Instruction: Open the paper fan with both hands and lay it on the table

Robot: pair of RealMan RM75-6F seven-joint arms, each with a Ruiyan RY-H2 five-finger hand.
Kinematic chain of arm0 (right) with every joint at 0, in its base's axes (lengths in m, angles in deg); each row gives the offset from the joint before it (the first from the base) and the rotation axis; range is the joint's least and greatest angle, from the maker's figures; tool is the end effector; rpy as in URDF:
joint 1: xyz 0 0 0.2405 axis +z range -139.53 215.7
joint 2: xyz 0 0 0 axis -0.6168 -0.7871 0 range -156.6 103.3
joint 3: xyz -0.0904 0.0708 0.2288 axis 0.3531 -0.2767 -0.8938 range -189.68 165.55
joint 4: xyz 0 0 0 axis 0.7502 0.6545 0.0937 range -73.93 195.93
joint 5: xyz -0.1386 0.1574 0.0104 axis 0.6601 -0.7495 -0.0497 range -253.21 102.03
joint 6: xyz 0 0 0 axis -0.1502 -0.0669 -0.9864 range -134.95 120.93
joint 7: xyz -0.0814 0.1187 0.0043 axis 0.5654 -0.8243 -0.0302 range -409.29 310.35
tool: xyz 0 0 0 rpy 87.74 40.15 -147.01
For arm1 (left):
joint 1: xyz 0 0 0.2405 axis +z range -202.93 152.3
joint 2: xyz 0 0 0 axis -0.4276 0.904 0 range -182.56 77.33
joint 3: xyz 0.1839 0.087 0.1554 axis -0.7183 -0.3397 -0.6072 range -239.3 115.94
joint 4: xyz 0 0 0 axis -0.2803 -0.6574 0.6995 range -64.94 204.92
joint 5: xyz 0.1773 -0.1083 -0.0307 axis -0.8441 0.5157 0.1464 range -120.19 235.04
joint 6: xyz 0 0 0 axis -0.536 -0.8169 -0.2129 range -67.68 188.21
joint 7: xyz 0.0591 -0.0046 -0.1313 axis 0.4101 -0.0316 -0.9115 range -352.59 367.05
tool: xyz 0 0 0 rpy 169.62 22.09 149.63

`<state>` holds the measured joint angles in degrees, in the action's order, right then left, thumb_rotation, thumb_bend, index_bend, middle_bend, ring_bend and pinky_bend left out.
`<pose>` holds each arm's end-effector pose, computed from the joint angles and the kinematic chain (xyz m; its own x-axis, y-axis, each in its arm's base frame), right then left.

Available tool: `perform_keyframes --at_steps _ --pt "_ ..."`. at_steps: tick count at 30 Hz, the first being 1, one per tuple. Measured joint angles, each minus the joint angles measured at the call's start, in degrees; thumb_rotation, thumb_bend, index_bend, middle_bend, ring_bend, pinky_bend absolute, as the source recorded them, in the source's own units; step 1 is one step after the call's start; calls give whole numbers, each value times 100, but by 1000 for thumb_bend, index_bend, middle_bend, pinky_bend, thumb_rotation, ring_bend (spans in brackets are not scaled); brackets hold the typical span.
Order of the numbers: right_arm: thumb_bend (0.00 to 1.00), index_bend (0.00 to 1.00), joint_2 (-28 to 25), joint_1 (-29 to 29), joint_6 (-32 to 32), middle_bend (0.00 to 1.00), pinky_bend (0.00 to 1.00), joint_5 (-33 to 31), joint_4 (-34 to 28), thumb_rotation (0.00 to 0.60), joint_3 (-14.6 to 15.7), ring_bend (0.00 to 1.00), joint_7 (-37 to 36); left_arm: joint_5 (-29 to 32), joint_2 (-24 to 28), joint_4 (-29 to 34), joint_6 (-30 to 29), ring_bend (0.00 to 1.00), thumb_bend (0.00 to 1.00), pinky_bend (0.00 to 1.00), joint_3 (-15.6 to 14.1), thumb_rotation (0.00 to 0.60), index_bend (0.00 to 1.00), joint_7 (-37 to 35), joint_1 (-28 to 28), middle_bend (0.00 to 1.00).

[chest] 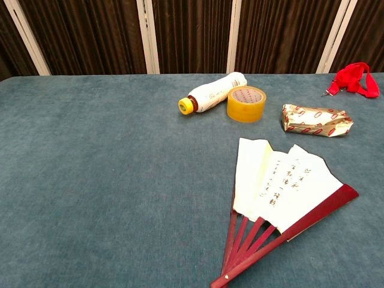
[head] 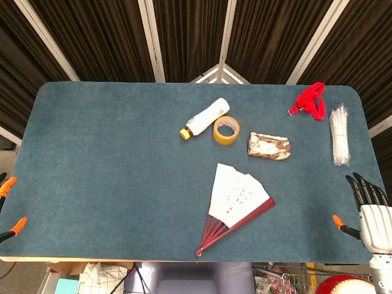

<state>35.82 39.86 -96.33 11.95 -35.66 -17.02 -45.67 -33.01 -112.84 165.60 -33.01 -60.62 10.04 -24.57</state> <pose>-0.2969 -0.1709 0.1749 0.4134 0.0846 0.9066 -0.9102 0.0094 0.4141 -0.3043 0.1436 0.1854 0.4528 -0.0699 0.8889 0.8912 0.0058 -0.4535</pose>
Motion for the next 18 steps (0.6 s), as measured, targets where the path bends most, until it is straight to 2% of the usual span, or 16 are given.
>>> perform_keyframes --at_steps 18 --pt "206 108 -6 22 10 101 172 126 42 600 47 143 -164 -158 -4 -25 -178 0 320 97 -23 600 108 -80 66 10"
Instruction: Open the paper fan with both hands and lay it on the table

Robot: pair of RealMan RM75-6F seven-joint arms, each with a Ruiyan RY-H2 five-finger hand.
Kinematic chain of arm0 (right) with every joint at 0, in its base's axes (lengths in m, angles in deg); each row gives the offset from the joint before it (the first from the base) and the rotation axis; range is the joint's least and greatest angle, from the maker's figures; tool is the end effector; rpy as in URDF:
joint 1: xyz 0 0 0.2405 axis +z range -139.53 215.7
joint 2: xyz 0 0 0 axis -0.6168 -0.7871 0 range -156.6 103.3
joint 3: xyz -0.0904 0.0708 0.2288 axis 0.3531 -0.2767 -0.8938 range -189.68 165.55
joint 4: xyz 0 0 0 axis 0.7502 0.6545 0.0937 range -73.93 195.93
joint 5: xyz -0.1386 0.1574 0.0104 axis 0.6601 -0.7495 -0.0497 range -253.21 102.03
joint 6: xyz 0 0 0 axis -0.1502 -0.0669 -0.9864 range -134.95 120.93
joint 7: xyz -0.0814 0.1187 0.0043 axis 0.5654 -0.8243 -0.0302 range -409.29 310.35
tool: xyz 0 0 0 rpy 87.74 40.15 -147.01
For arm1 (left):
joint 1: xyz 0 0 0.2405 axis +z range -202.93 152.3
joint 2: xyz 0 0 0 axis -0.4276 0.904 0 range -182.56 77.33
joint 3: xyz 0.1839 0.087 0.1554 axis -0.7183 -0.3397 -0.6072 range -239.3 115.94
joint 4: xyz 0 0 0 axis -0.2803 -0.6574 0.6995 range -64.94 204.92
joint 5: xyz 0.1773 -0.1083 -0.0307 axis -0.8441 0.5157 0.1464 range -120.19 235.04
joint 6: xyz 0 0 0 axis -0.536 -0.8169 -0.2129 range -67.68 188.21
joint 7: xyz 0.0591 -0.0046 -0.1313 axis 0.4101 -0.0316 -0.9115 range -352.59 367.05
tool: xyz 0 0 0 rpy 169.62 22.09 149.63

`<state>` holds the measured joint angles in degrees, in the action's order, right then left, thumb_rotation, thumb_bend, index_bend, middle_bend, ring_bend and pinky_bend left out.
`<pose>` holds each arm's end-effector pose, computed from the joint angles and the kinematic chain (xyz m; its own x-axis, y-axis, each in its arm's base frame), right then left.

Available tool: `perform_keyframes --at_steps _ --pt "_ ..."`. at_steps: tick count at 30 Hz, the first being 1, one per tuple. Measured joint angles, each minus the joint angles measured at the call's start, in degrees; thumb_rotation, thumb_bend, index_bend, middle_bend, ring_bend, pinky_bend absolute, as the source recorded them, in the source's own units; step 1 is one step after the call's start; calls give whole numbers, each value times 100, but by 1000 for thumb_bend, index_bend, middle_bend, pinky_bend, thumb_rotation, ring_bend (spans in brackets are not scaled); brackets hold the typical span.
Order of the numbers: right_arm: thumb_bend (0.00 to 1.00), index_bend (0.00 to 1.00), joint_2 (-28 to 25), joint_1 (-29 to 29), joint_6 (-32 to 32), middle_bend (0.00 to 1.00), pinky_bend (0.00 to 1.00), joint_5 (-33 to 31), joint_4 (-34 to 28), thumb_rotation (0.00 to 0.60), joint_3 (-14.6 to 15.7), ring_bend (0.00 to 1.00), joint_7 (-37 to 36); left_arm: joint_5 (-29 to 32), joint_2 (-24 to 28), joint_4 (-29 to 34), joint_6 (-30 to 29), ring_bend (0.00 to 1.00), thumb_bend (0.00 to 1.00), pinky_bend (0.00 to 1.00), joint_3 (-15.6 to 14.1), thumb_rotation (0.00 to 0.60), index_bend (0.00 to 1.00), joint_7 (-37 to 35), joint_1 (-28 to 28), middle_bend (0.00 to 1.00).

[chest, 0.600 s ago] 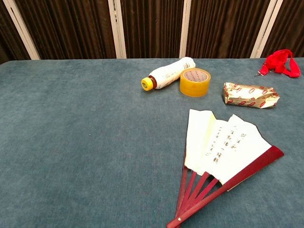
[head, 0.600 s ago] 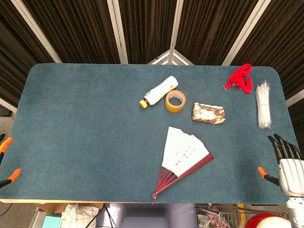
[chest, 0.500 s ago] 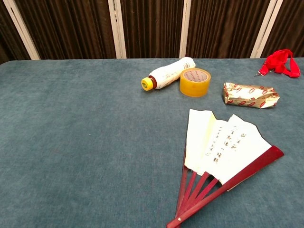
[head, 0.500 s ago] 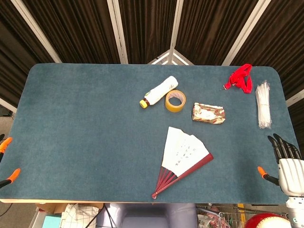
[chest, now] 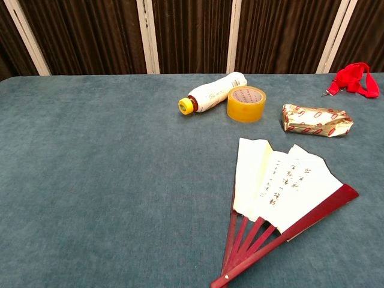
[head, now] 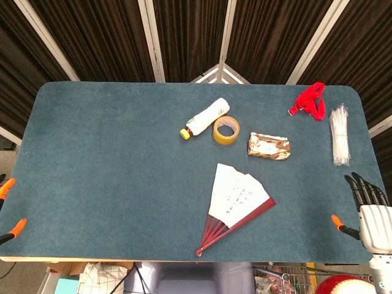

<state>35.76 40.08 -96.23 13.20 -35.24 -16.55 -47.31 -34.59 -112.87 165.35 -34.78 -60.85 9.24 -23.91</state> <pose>-0.2956 -0.1704 0.1733 0.3954 0.0776 0.9152 -0.9173 -0.0169 0.3977 -0.3016 0.1389 0.1875 0.4417 -0.0926 0.8924 0.8957 -0.0111 -0.4445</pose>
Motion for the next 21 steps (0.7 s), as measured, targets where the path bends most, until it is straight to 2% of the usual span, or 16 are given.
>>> perform_keyframes --at_steps 5,8,13,21 --pt "206 118 27 79 124 101 172 168 3 600 80 151 -25 72 4 -1 -1 0 320 97 28 600 107 -17 12 10" --pt "205 169 72 151 188 102 172 374 -18 600 142 180 -45 77 6 2 9 0 320 97 21 600 107 -15 20 10" --pt "205 179 457 314 208 101 172 915 120 600 234 184 40 202 17 11 85 0 320 97 58 600 107 -17 3 10" --pt "206 179 983 521 726 101 172 1548 401 600 741 184 597 178 29 17 40 0 320 97 61 600 107 -54 24 10"
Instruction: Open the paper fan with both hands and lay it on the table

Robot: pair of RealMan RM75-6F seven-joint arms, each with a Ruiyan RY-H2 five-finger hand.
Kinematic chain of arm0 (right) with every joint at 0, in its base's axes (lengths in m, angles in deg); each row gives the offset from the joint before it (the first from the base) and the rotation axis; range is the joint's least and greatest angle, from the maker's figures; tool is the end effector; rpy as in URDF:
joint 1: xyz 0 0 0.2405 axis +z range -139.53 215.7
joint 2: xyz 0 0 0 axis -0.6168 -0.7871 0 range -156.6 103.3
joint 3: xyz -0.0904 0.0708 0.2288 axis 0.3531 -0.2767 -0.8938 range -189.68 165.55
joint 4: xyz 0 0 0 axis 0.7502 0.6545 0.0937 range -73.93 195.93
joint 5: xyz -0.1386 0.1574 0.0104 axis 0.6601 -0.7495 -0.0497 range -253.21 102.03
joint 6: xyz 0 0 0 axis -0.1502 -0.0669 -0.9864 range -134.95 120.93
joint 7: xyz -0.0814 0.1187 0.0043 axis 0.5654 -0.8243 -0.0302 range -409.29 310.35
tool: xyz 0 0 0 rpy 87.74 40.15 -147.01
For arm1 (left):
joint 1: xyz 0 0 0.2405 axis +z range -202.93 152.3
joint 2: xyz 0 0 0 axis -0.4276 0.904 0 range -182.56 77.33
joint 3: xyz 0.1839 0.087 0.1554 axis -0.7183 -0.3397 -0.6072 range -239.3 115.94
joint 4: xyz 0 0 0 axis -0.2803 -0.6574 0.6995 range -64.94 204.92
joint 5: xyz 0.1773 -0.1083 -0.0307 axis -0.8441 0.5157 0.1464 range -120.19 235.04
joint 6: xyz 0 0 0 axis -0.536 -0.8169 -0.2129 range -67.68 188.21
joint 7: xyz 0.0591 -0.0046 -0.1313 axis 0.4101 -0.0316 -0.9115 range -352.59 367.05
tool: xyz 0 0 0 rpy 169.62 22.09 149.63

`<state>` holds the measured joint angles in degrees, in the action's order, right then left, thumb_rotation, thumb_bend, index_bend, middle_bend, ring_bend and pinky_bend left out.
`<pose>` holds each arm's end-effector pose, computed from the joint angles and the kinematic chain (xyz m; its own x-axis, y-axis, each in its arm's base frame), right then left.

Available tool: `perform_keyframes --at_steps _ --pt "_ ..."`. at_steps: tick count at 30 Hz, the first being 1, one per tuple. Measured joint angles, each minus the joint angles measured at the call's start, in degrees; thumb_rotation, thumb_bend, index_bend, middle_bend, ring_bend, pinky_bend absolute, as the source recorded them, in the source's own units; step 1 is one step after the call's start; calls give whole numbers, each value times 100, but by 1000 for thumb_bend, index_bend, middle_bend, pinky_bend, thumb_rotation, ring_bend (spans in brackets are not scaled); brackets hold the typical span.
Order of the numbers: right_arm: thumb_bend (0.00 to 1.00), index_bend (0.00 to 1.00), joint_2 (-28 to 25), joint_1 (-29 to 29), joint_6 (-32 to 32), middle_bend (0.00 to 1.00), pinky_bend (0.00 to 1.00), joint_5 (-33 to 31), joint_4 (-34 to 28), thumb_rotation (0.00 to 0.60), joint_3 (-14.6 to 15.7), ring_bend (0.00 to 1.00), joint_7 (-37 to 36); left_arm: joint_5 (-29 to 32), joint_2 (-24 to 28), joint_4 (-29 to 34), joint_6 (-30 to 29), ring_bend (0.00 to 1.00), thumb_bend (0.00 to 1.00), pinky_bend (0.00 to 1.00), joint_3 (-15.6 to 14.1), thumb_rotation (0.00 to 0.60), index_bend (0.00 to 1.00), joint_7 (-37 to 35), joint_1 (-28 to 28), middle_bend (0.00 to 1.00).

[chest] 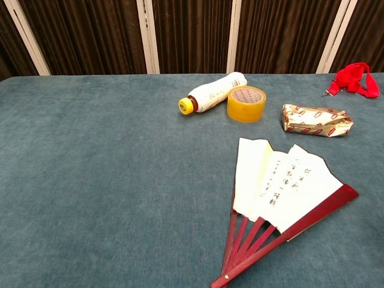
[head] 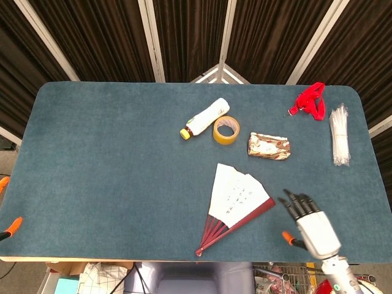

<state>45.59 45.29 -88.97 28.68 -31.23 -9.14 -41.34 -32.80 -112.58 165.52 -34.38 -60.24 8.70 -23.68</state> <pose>-0.2555 -0.1597 0.0810 0.4409 -0.0948 0.8925 -0.8456 -0.3771 0.3777 -0.3056 0.1398 0.1911 0.4379 -0.0935 0.8942 0.8988 0.0219 -0.4379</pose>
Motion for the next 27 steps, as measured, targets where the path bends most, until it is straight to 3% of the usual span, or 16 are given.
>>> perform_keyframes --at_steps 10,27 --pt "205 215 633 163 432 101 172 357 578 600 325 184 448 36 -23 8 38 0 320 97 17 600 107 61 -12 10" --pt "205 300 1421 554 1113 101 172 7 866 600 101 184 847 139 -51 4 74 0 320 97 71 600 107 90 -25 10"
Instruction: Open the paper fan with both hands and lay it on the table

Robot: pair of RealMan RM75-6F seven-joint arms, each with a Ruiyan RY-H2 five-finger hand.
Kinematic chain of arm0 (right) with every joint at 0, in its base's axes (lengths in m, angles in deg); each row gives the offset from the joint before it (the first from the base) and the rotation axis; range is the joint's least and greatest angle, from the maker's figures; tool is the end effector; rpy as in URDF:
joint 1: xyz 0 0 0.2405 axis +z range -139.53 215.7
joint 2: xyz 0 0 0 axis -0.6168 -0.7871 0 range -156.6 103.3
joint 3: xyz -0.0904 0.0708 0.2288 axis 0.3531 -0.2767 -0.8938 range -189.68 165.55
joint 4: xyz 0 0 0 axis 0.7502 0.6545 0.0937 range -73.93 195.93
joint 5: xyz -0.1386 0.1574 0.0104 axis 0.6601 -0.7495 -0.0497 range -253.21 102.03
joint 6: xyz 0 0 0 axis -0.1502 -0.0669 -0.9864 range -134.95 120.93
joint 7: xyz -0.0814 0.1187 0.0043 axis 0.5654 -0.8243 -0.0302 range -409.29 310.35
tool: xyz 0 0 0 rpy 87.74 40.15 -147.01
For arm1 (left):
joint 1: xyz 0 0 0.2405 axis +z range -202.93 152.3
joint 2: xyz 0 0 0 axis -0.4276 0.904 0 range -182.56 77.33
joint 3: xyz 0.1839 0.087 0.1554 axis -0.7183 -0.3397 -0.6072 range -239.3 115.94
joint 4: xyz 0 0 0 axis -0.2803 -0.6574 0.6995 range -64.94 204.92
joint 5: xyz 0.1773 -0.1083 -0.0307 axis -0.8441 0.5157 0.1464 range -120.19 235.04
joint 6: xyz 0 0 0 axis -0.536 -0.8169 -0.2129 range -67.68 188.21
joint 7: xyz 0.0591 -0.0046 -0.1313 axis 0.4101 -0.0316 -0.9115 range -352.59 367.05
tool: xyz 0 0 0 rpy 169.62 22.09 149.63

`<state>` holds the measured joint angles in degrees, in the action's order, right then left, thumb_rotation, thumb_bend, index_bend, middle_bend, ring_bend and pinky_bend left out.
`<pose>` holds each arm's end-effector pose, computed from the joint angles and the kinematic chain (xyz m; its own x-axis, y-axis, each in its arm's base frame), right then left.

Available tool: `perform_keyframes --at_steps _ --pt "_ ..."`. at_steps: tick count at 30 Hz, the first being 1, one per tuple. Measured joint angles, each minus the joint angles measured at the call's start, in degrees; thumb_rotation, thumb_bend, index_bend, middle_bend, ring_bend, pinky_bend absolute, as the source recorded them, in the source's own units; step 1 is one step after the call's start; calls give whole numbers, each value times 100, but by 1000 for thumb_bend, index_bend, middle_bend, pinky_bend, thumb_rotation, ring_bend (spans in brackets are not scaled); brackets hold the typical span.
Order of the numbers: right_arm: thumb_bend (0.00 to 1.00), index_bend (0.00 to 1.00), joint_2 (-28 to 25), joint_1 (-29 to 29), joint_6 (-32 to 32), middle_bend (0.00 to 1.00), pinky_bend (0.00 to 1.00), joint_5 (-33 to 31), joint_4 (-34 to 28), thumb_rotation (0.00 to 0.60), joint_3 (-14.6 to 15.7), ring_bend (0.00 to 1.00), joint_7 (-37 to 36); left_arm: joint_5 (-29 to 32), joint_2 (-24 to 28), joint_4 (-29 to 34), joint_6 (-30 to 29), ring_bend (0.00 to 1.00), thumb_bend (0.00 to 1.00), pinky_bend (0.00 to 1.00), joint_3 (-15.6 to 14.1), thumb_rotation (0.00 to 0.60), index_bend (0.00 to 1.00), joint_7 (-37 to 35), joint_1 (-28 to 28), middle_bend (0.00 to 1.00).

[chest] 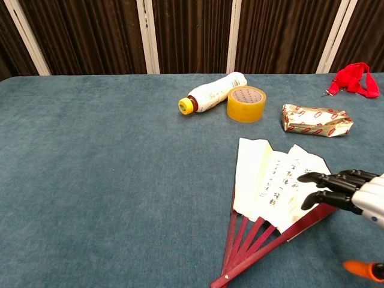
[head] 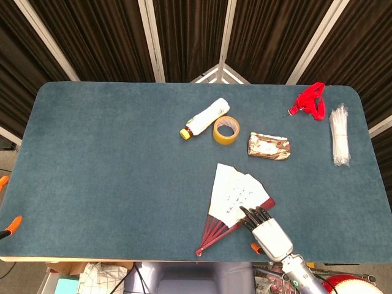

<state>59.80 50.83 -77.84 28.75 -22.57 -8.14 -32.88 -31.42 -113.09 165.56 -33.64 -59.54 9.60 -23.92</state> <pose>-0.2357 -0.1699 -0.0113 0.5571 -0.1737 0.8121 -0.7476 -0.5307 0.3993 -0.3075 0.1436 0.1896 0.4445 -0.0935 0.8909 0.8958 0.0425 -0.4425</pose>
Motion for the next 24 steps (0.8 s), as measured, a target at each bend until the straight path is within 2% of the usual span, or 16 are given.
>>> perform_keyframes --at_steps 7,10,24 --pt "205 312 248 124 127 101 172 -128 190 600 -69 184 84 34 -7 -4 38 0 320 97 10 600 107 22 -13 10" --pt "206 346 328 163 154 101 172 -151 280 600 -66 188 97 44 -10 -5 44 0 320 97 16 600 107 32 -16 10" --pt "205 392 724 310 -27 101 172 -58 645 600 -38 205 -7 97 -41 29 105 0 320 97 29 600 107 160 -40 10"
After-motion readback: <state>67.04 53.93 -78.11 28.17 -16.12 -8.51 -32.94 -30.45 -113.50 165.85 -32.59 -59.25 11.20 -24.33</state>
